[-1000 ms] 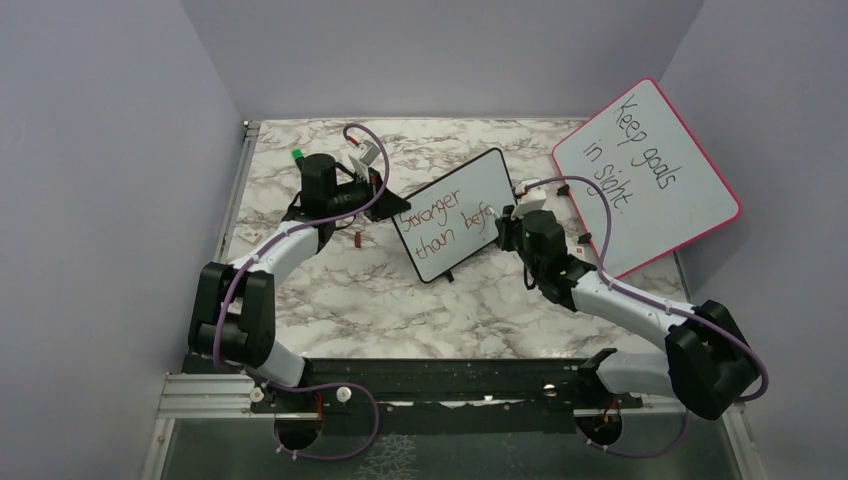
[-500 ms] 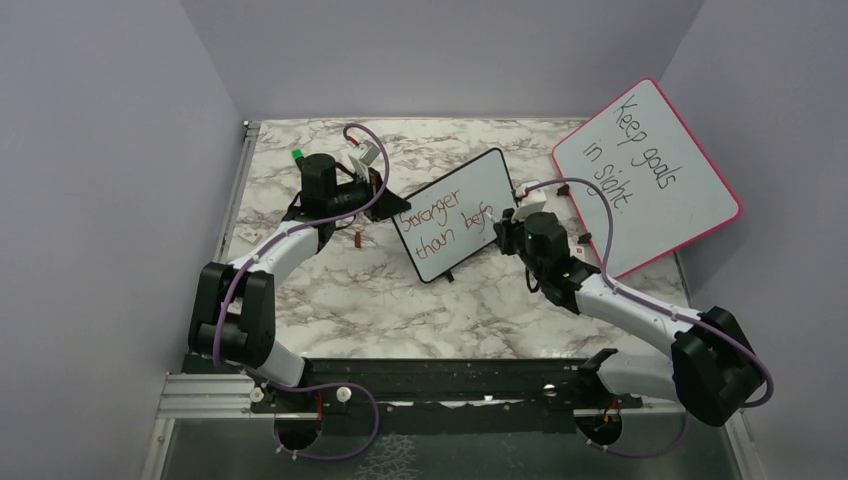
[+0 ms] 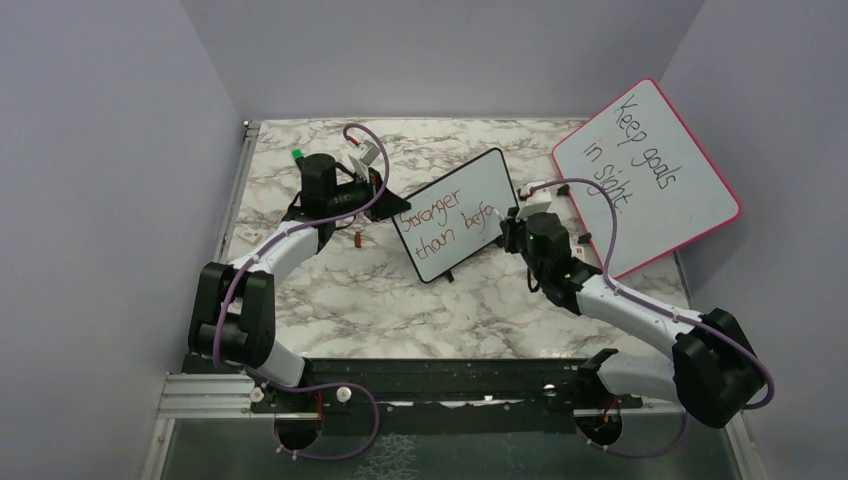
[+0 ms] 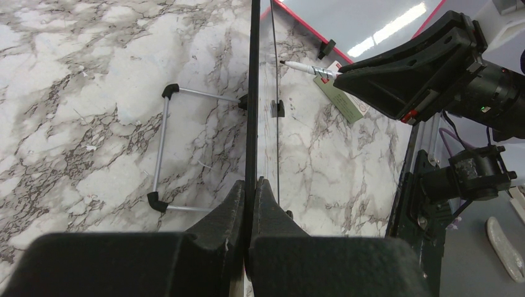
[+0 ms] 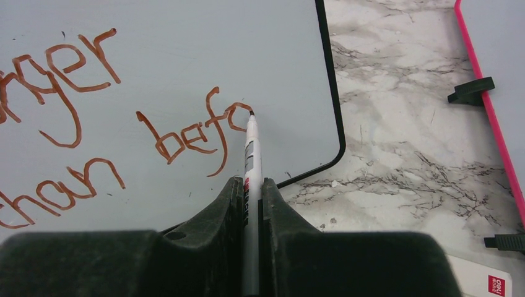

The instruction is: Write a sentence on the whiteboard

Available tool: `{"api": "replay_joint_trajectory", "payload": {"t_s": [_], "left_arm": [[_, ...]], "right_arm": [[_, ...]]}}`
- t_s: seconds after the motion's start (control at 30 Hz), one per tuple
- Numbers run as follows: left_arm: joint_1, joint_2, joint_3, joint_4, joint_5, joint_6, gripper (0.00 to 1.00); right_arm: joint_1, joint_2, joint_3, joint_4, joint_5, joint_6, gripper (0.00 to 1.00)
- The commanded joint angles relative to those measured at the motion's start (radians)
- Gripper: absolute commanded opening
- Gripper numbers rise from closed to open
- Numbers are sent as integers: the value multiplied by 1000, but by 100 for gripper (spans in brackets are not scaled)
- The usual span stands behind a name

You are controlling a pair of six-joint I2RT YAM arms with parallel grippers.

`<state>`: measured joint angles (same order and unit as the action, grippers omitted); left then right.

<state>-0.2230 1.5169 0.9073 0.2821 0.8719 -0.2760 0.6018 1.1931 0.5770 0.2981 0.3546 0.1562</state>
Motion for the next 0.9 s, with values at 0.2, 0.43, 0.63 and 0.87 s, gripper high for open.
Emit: {"api": "replay_joint_trajectory", "payload": {"t_s": [0.2,0.43,0.63,0.87], "left_arm": [[-3,28,-20,-107,-58,66,0],[-3,28,-16,-109,-59,66,0],[-3,28,-18,-109,-59,66,0],[-3,26,-18,-110,-59,66,0]], "right_arm": [[-11,43,43,63,6,-17,1],[-20,47,50,73,6,-20,1],[-26,58,54,79,-9,-16,1],[-29,71,57,79,-24,-13,1]]}}
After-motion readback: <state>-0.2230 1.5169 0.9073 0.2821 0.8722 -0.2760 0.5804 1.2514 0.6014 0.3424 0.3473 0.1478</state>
